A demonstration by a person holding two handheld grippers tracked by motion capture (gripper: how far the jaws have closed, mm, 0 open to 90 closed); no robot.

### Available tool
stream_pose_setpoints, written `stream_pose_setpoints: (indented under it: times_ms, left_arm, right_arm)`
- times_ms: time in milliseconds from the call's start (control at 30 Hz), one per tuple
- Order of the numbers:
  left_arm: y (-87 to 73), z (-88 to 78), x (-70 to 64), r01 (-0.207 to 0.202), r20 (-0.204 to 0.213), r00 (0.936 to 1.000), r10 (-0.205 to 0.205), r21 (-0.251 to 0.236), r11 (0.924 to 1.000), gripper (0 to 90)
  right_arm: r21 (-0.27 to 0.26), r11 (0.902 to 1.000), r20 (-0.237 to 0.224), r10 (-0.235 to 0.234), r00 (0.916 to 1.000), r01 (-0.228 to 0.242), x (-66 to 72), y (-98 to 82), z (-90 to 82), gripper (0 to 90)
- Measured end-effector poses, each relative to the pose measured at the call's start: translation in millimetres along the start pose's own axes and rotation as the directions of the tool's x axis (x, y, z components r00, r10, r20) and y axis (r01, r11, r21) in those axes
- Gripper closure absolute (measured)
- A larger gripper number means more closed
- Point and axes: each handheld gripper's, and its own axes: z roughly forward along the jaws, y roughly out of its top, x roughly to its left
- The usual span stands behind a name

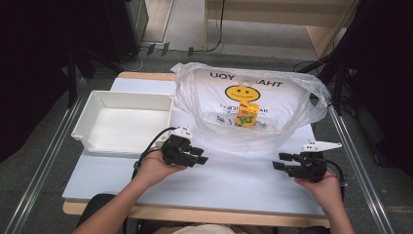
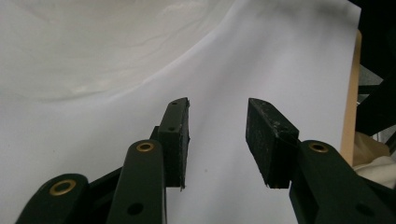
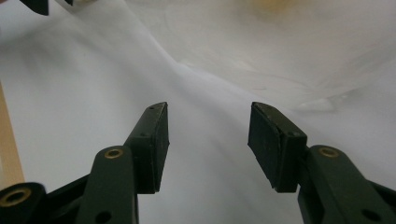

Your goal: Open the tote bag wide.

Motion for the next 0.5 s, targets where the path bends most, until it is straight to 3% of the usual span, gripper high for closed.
stream_pose_setpoints:
  times_ms: [233, 300, 500]
  left_arm:
    - [11.1, -15.0, -3.2, 0.006, 0.014, 0.9999, -0.006, -0.029, 0.9996, 63.1]
    - [14.2, -19.9, -4.1, 0.007, 0.020, 0.9998, -0.006, -0.036, 0.9993, 62.7]
    - [25.0, -32.6, -8.3, 0.004, 0.026, 0.9997, -0.003, -0.052, 0.9986, 61.2]
  right_arm:
    - [-0.011, 0.9999, 0.019, 0.008, 0.9998, -0.007, -18.1, 6.7, -12.7, 53.1]
    - [-0.024, 0.9996, 0.038, 0.015, 0.9992, -0.014, -29.6, 11.4, -22.8, 56.0]
    - [-0.033, 0.9991, 0.066, 0.030, 0.9974, -0.027, -44.2, 21.3, -39.4, 63.1]
